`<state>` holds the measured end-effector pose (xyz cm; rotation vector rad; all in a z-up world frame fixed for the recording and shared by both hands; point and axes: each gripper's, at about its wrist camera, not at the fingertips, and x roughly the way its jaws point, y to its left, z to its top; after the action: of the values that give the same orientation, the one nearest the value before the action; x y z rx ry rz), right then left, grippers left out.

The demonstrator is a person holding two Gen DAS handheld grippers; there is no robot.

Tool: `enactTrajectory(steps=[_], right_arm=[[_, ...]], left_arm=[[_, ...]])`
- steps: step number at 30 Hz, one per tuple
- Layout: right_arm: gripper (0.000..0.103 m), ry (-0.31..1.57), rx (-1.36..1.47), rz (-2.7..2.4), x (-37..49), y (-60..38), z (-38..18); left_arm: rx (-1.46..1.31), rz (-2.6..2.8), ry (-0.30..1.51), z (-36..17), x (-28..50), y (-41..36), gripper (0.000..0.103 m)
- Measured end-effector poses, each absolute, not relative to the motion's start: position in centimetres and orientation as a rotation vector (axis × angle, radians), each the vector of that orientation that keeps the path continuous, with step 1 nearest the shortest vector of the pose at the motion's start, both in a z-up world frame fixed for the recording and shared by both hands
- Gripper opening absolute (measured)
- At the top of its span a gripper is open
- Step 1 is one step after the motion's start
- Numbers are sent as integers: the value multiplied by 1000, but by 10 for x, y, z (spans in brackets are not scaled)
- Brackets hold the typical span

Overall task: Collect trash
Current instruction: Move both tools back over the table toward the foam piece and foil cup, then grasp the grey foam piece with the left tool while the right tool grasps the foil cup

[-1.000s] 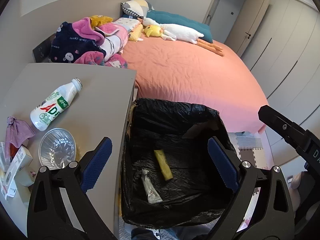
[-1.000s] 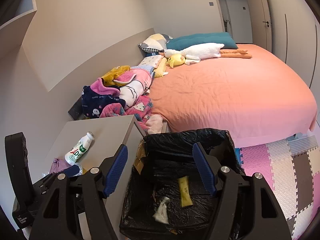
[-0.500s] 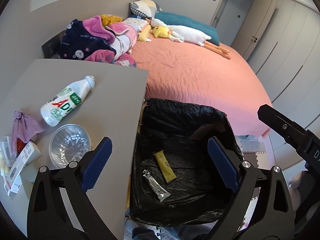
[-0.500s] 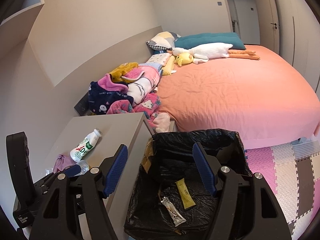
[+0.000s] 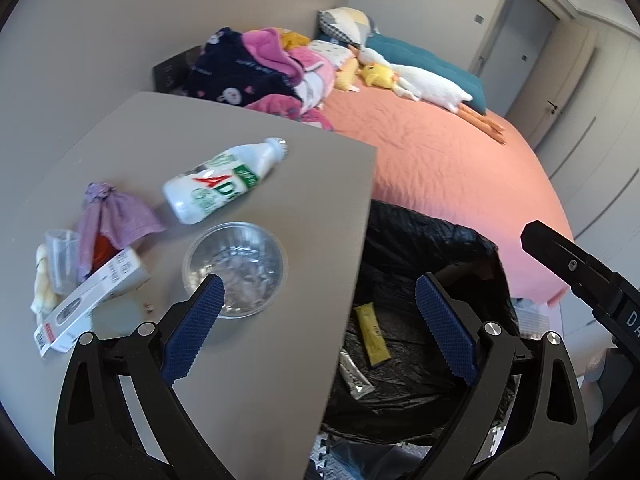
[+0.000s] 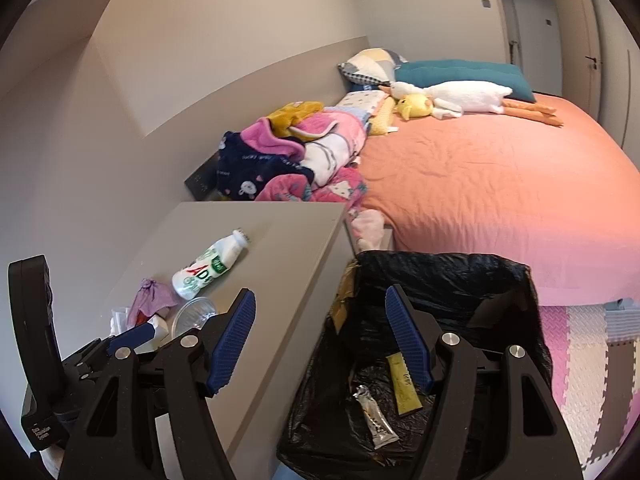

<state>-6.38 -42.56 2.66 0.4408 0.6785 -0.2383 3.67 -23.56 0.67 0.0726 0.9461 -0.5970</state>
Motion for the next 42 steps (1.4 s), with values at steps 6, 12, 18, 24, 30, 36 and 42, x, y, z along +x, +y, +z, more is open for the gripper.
enactTrajectory(steps=[6,12,18,24,30,36,42], right_arm=[[69,698,421,-159,-44,-404,20],[69,732,400,-66,-22,-381,10],[69,777,380,10,-1,-360,-3],[68,831,356,57,22,-343,-20],[63,885,349,63,43,-332,-39],[56,932,371,66,63,-327,-57],[42,975,396,77,77,-324,-73]], left_arm=[[41,-508,949,1,44,-203,93],[5,-428,957,-7,50,-172,93],[-23,-349,970,-18,56,-143,93],[-57,-270,1016,-37,63,-118,90],[-92,-235,1078,-57,73,-106,75],[-99,-217,1104,-68,80,-101,71],[-99,-233,1107,-71,82,-105,70]])
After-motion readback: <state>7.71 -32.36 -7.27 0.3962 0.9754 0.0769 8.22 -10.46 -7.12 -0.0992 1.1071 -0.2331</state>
